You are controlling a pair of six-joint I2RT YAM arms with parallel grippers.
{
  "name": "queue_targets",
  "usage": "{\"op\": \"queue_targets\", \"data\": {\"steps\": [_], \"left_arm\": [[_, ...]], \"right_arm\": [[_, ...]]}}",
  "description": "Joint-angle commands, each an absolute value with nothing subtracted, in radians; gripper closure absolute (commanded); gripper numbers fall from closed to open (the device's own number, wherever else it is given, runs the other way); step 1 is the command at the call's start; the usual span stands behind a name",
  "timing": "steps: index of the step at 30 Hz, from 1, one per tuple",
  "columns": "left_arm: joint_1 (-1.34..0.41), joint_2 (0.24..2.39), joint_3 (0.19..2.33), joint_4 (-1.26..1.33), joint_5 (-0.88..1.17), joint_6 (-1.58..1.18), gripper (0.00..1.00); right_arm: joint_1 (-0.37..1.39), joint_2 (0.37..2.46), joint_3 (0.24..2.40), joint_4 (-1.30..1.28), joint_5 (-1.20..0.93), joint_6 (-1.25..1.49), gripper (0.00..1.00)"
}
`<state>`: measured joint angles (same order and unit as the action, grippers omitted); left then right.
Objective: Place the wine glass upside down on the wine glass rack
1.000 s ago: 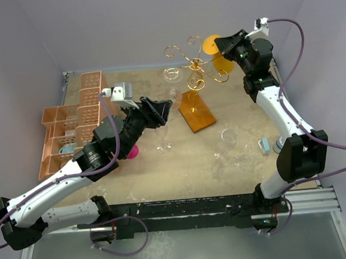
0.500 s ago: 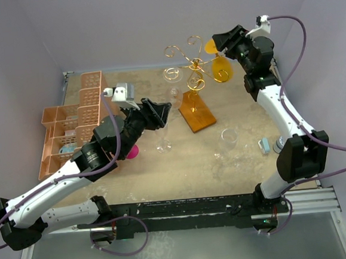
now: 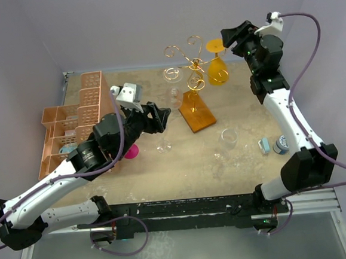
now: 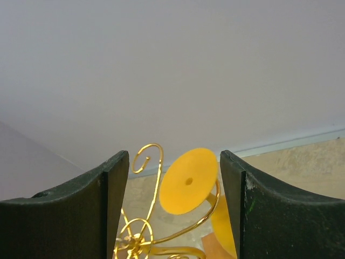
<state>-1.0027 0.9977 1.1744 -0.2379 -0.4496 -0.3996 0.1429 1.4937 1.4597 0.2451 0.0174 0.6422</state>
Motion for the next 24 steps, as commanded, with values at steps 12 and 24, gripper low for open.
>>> {"op": "queue_targets", "data": {"steps": [12, 24], "left_arm": [[-1.004, 1.214, 1.317, -0.572, -0.432, -0.450, 0.50], [-1.003, 1.377, 1.402, -0.668, -0.498, -0.489, 0.53]], "right_arm": [[0.140, 1.001, 1.169, 0.246, 0.072, 0.632, 0.31], [0.140, 0.859, 1.134, 0.190, 0.034, 0.614, 0.32]]}}
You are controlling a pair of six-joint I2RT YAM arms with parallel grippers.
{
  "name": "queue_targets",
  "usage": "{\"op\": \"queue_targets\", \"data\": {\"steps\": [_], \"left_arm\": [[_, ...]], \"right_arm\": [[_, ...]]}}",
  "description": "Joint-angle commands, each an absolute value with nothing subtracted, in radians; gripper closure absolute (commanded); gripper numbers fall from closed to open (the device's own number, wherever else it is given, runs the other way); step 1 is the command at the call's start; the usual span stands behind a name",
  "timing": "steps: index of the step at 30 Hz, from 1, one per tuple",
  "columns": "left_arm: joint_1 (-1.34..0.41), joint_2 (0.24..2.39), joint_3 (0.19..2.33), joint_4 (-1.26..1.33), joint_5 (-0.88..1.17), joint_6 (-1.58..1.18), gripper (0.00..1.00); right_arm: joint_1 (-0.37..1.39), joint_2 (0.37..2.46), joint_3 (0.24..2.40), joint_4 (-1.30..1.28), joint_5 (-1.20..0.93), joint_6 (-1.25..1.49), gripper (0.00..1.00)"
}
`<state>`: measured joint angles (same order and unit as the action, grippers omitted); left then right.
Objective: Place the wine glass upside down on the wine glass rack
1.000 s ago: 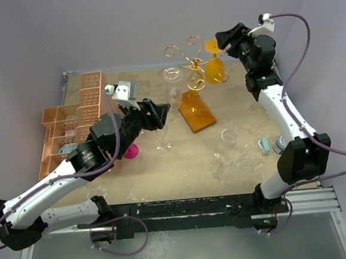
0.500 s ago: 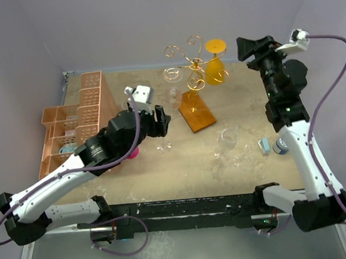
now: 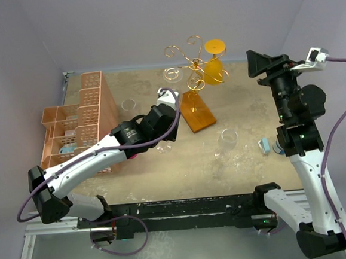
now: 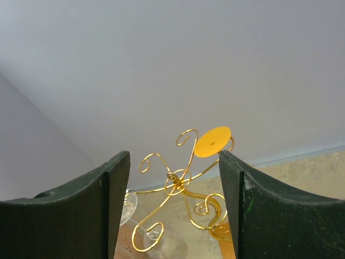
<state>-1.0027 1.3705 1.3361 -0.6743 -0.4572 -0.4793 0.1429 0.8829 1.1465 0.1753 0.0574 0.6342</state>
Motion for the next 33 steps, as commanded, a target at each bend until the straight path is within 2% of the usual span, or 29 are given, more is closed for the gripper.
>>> {"op": "queue_targets", "data": {"steps": [1, 9, 12, 22, 31, 33], "left_arm": [[-1.003, 1.385, 1.407, -0.669, -0.508, -0.487, 0.54], [-0.950, 1.433, 1.404, -0.658, -0.503, -0.478, 0.56], [-0.930, 1.458, 1.393, -0.656, -0.482, -0.479, 0.66], [-0.908, 1.505, 1.424, -0.705, -0.435, -0.428, 0.75], [-0.910, 1.513, 1.419, -0.762, -0.386, -0.399, 1.00], [-0.908, 1.501, 1.422, -0.762, -0.375, -0.398, 1.00]], "right_arm": [[0.140, 0.856, 1.131, 0.189, 0.029, 0.614, 0.32], [0.140, 0.832, 1.100, 0.190, 0.000, 0.612, 0.33], [0.140, 0.823, 1.097, 0.186, 0.003, 0.607, 0.34], [0.140, 0.797, 1.079, 0.184, -0.024, 0.612, 0.38], [0.140, 0.759, 1.069, 0.180, -0.077, 0.602, 0.38], [0.140, 0.738, 1.062, 0.186, -0.089, 0.604, 0.39]]}}
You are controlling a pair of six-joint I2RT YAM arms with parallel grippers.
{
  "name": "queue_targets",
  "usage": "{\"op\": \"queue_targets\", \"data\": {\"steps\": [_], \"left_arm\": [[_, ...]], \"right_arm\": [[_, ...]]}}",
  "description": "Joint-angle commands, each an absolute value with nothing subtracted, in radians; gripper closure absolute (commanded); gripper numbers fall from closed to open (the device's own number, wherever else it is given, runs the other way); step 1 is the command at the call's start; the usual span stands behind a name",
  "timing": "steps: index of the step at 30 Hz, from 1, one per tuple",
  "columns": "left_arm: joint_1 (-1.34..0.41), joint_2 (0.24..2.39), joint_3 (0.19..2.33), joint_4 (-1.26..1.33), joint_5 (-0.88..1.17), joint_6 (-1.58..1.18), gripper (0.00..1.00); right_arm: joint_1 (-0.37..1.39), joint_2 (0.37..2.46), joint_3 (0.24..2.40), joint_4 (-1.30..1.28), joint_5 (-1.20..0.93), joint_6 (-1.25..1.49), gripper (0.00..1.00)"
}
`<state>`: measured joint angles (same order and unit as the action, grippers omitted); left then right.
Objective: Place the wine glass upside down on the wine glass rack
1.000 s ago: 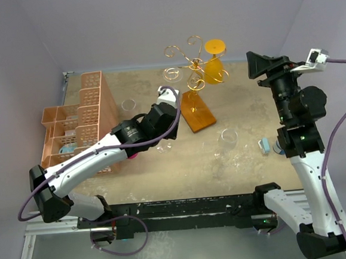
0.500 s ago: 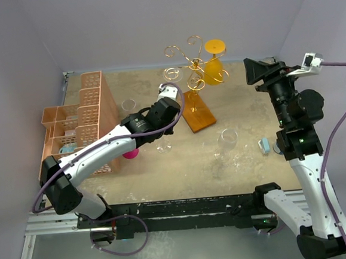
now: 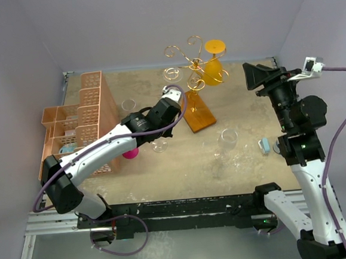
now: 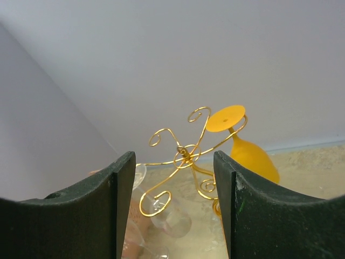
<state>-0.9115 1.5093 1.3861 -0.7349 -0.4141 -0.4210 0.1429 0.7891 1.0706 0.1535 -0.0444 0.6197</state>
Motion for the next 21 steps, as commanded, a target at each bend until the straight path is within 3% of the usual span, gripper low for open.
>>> {"op": "queue_targets", "data": {"steps": [1, 11, 21], "left_arm": [[-0.909, 1.495, 1.428, -0.767, -0.370, -0.399, 1.00], [-0.911, 1.321, 1.525, -0.812, -0.149, -0.424, 1.00], [-0.911, 1.139, 1.558, -0.581, 0.124, -0.546, 1.00]], "right_arm": [[0.141, 0.729, 1.062, 0.187, -0.097, 0.606, 0.38], [0.140, 0.650, 1.013, 0.232, -0.215, 0.645, 0.38], [0.141, 0.644, 0.990, 0.321, -0.359, 0.705, 0.34]]}}
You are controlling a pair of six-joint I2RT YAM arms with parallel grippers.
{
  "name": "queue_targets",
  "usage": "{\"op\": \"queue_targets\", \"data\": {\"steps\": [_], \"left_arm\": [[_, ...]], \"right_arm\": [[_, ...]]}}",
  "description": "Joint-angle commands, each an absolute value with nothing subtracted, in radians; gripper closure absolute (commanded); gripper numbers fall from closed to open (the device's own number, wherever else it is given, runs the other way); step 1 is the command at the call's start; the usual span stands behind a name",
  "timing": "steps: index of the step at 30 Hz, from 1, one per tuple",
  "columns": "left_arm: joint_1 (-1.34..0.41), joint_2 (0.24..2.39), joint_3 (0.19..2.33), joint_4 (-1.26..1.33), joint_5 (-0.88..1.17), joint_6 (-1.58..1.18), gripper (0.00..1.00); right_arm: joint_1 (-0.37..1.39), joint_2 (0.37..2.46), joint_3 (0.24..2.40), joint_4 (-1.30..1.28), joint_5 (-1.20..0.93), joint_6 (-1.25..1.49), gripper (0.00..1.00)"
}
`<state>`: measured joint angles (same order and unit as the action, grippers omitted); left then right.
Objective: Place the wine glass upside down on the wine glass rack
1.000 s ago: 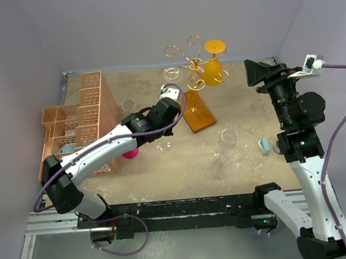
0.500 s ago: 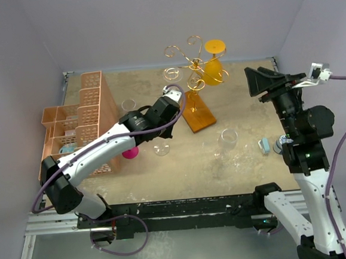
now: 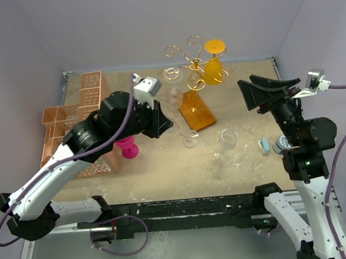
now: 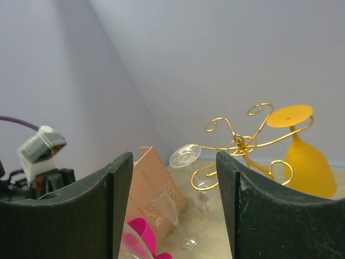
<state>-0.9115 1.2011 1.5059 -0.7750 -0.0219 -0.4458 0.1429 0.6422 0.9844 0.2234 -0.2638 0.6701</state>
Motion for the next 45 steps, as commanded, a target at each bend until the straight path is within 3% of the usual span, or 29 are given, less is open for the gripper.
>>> {"op": "queue_targets", "data": {"steps": [1, 10, 20, 27, 32, 34, 45], "left_arm": [[-0.911, 1.125, 1.558, -0.534, 0.142, -0.576, 1.00], [-0.911, 1.086, 1.569, -0.161, 0.127, -0.721, 1.00], [-0.911, 1.104, 1.528, 0.180, -0.133, -0.807, 1.00], [-0.911, 1.192, 1.585, 0.313, -0.148, -0.929, 1.00], [-0.911, 1.193, 1.459, 0.569, -0.134, -1.018, 1.00], [-0.911, 1.205, 1.451, 0.625, -0.137, -1.026, 1.00], [-0.914, 1.283, 1.451, 0.722, -0.150, -1.132, 1.00]], "right_arm": [[0.140, 0.644, 0.996, 0.328, -0.366, 0.710, 0.34], [0.141, 0.582, 1.077, 0.460, -0.302, 0.762, 0.28], [0.140, 0.570, 1.105, 0.584, -0.295, 0.975, 0.21], [0.140, 0.609, 1.197, 0.553, -0.388, 1.135, 0.26], [0.141, 0.637, 1.226, 0.440, -0.364, 1.177, 0.26], [0.140, 0.645, 1.186, 0.468, -0.372, 1.200, 0.31], [0.141, 0.811, 1.196, 0.641, -0.291, 1.389, 0.32]]}}
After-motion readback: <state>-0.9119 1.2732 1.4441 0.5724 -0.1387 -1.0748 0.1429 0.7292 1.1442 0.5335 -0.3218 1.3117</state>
